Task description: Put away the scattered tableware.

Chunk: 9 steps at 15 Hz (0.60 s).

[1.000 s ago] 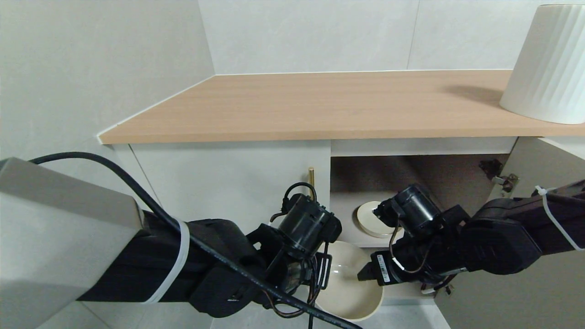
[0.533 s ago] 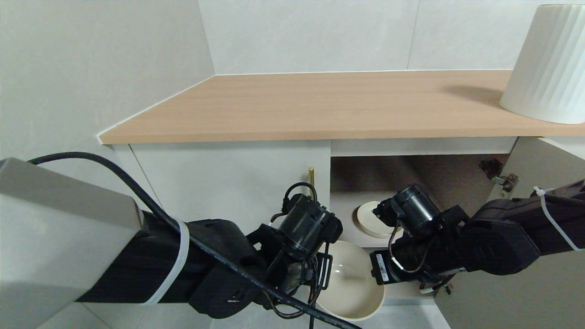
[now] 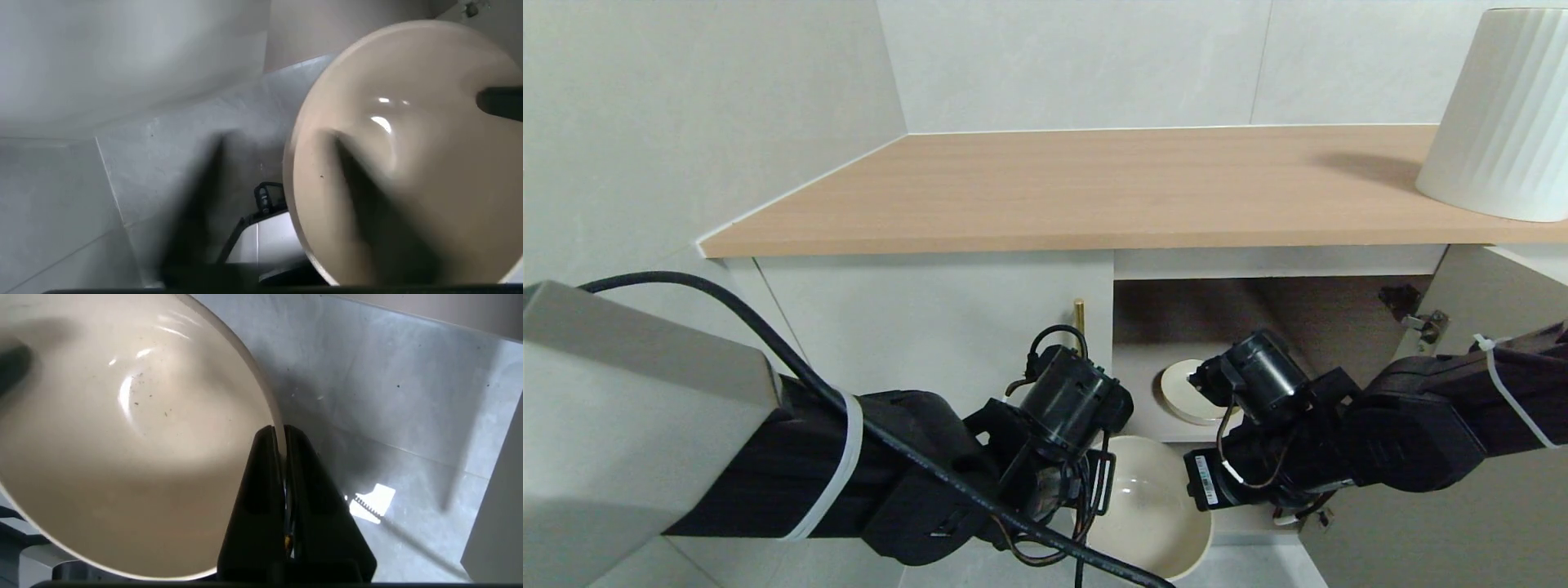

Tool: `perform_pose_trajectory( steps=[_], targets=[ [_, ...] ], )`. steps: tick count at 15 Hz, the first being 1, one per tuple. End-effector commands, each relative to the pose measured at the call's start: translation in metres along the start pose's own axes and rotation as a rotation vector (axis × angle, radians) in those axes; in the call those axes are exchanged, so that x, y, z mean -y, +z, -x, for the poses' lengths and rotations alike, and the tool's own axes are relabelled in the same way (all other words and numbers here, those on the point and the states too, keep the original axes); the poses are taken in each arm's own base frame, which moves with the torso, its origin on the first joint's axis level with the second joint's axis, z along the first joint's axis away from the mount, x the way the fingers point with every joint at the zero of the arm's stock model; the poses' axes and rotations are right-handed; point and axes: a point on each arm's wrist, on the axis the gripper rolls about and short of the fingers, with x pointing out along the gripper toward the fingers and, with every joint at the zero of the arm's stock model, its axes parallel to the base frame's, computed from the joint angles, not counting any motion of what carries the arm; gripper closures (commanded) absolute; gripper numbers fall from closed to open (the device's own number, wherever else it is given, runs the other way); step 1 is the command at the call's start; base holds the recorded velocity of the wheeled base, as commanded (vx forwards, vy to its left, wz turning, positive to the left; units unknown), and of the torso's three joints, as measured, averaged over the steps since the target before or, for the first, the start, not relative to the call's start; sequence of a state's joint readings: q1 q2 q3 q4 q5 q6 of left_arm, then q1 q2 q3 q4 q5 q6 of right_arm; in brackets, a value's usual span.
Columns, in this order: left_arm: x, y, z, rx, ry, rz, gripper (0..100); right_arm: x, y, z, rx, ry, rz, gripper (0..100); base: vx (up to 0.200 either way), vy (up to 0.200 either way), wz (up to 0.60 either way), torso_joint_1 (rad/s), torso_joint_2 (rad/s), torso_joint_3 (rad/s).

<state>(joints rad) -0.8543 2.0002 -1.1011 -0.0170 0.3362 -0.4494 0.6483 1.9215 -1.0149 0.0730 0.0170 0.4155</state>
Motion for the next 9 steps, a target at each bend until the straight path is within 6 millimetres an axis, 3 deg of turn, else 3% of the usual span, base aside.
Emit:
perform_pose_trajectory(
  steps=[1, 5, 7, 9],
  targets=[
    [0.000, 0.000, 0.000, -0.001, 0.000, -0.001, 0, 0.000, -0.001, -0.001, -0.005, -0.002, 0.003, 100, 0.000, 0.000, 0.00, 0.000, 0.00, 0.000],
    [0.000, 0.000, 0.000, 0.001, 0.001, 0.000, 0, 0.012, -0.003, -0.009, -0.028, -0.103, 0.028, 100, 0.000, 0.000, 0.00, 0.000, 0.00, 0.000],
    [0.000, 0.001, 0.001, 0.005, -0.001, 0.002, 0, 0.030, 0.002, -0.016, -0.031, -0.221, 0.011, 100, 0.000, 0.000, 0.00, 0.000, 0.00, 0.000],
    [0.000, 0.000, 0.001, 0.002, 0.000, 0.005, 0, 0.050, 0.021, -0.013, 0.030, -0.280, -0.061, 100, 0.000, 0.000, 0.00, 0.000, 0.00, 0.000]
  ],
)
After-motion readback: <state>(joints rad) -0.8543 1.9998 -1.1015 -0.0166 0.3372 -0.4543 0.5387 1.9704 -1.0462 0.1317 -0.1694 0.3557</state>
